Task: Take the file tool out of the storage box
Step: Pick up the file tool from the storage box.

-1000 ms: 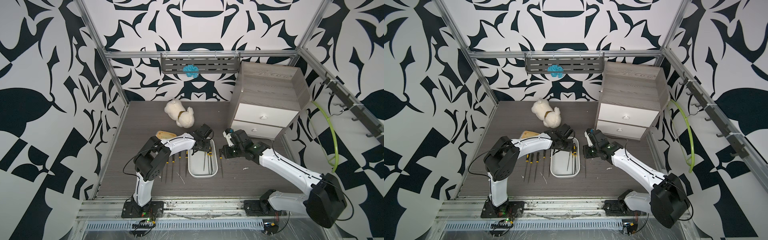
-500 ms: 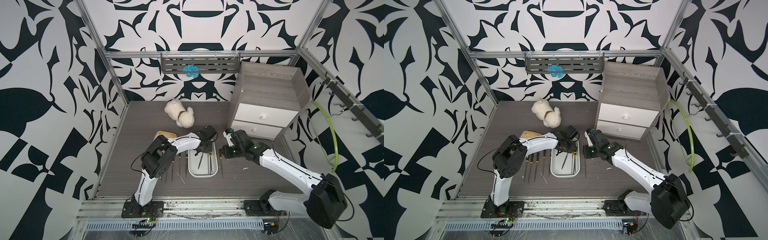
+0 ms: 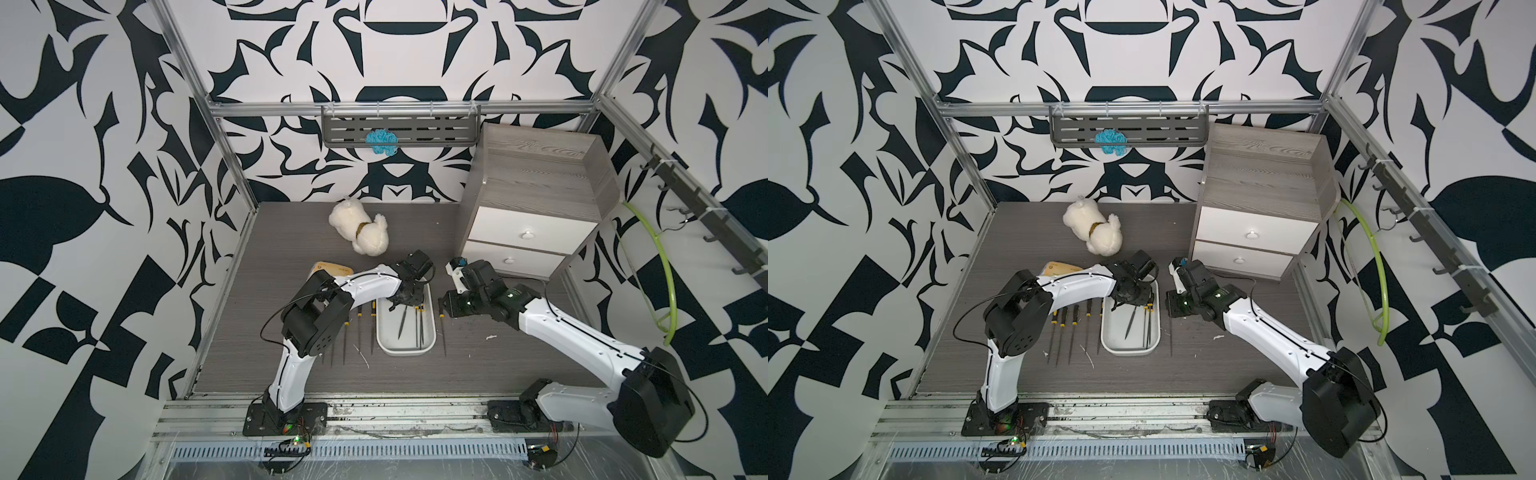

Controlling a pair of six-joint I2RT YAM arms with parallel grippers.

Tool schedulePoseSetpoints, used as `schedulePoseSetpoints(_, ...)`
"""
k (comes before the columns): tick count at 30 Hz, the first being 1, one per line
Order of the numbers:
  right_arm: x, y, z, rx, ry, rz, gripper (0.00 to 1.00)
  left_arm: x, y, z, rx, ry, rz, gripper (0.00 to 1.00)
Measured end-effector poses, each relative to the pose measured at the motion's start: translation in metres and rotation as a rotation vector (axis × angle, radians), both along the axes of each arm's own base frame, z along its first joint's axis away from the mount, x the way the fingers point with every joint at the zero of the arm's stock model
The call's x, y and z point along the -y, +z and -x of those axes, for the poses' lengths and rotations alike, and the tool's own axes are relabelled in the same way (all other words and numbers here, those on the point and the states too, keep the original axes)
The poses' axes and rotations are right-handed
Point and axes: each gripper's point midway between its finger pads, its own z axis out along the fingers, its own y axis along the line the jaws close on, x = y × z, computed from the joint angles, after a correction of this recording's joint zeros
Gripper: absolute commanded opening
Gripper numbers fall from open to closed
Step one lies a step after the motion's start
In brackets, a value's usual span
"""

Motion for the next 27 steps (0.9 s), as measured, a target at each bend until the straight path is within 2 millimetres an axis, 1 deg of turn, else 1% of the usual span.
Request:
schedulePoseSetpoints(2,0.0,-0.001,0.001,-0.002,0.001,0.0,0.22,0.0,0.014,0.0,0.026,0.0,0.036,0.0)
schedulePoseSetpoints(4,0.0,0.0,0.001,0.004,0.002,-0.004,0.22,0.002,0.037,-0.003,0.068,0.003,0.094,0.0)
schedulePoseSetpoints(8,0.0,0.009,0.002,0.044,0.005,-0.035,0.22,0.006,0.103,-0.014,0.19,0.01,0.262,0.0)
schedulePoseSetpoints(9,-0.001,0.012,0.003,0.054,0.008,-0.045,0.22,0.005,0.122,-0.017,0.229,0.014,0.311,0.0)
schedulePoseSetpoints(11,-0.002,0.016,0.004,0.071,0.014,-0.066,0.22,-0.001,0.15,-0.02,0.289,0.022,0.392,0.0)
schedulePoseSetpoints(12,-0.003,0.019,0.005,0.078,0.02,-0.079,0.23,-0.006,0.162,-0.018,0.314,0.027,0.435,0.0)
schedulePoseSetpoints(14,-0.008,0.023,0.007,0.091,0.039,-0.113,0.22,-0.017,0.179,-0.012,0.352,0.038,0.517,0.0)
schedulePoseSetpoints(16,-0.014,0.028,0.011,0.099,0.069,-0.159,0.22,-0.027,0.189,-0.003,0.37,0.05,0.583,0.0)
schedulePoseSetpoints(18,-0.024,0.035,0.016,0.103,0.115,-0.227,0.23,-0.034,0.193,0.01,0.377,0.049,0.642,0.0)
schedulePoseSetpoints(20,-0.035,0.041,0.02,0.098,0.156,-0.298,0.26,-0.039,0.193,0.021,0.379,0.041,0.678,0.0)
schedulePoseSetpoints(23,-0.053,0.049,0.027,0.08,0.212,-0.409,0.34,-0.051,0.189,0.035,0.395,0.041,0.694,0.0)
schedulePoseSetpoints(25,-0.066,0.05,0.032,0.061,0.252,-0.456,0.35,-0.057,0.19,0.038,0.414,0.048,0.693,0.0)
schedulePoseSetpoints(27,-0.084,0.049,0.042,0.043,0.314,-0.481,0.35,-0.058,0.193,0.037,0.432,0.049,0.692,0.0)
